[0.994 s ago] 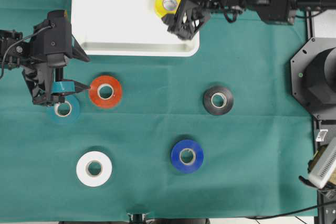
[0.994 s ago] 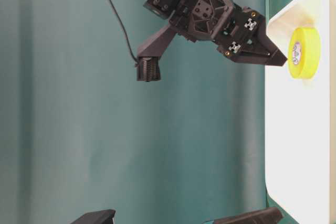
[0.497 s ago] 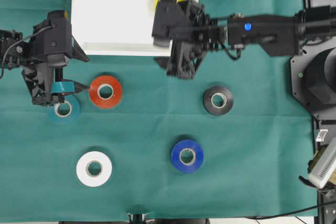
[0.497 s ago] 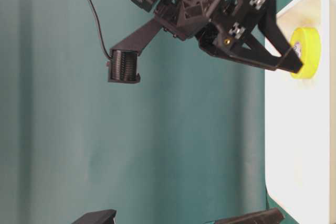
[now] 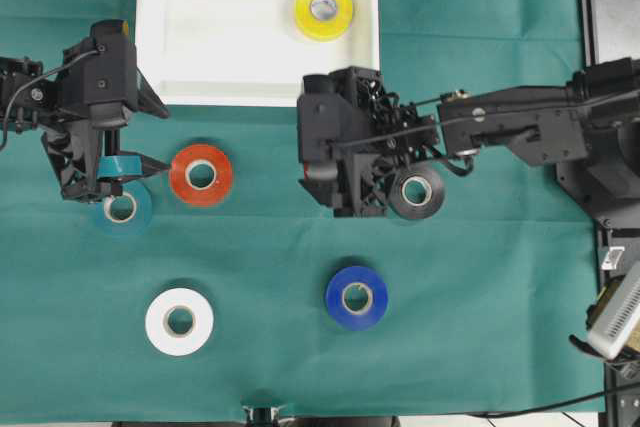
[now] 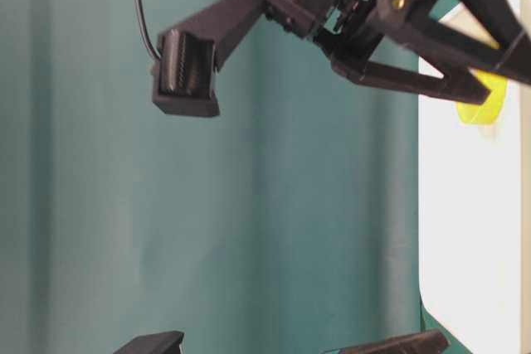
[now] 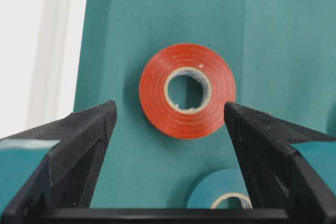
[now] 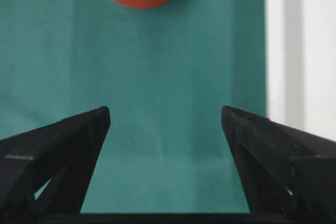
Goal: Put the tape alternately from left to right into the white case.
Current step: 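Release the yellow roll in the tray and withdraw the right gripper, then lower the left gripper onto the teal tape roll and grasp it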
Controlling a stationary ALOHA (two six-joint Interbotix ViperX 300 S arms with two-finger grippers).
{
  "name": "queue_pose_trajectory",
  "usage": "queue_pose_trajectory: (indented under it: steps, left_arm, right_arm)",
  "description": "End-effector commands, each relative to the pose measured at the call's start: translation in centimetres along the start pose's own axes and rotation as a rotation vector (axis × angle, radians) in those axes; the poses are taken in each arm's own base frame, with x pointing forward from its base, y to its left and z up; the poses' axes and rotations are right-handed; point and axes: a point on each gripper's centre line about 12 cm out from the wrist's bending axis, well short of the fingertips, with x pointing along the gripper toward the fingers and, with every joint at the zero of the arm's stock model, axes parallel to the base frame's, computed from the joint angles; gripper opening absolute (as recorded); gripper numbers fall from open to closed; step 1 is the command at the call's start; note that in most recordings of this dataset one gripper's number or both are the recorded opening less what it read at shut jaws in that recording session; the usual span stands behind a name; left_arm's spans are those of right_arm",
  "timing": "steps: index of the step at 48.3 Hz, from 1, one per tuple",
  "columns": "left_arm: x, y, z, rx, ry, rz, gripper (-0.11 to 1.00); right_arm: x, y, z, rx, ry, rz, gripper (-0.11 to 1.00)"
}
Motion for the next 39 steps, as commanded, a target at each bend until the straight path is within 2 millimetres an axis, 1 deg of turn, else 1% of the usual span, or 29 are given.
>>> queue_pose_trajectory:
  steps: [1, 8, 31, 39]
  left_arm:
    - [-0.36, -0.24, 1.25, 0.000, -0.038, -0.007, 0.87]
    - [-0.36, -0.24, 1.25, 0.000, -0.038, -0.007, 0.87]
    - [-0.36, -0.24, 1.25, 0.001, -0.038, -0.007, 0.87]
    - [-0.72, -0.54, 0.93, 0.007, -0.021, -0.013, 0.87]
  right_arm:
    - [-1.25, 0.76, 0.92, -0.010, -0.047, 0.021, 0.73]
    - [-1.38, 1.20, 0.66, -0.018, -0.052, 0.034, 0.73]
    - [-1.35, 1.26, 0.56, -0.020, -0.068, 0.043, 0.73]
    - [-1.36, 1.28, 0.61, -0.020, -0.073, 0.045, 0.73]
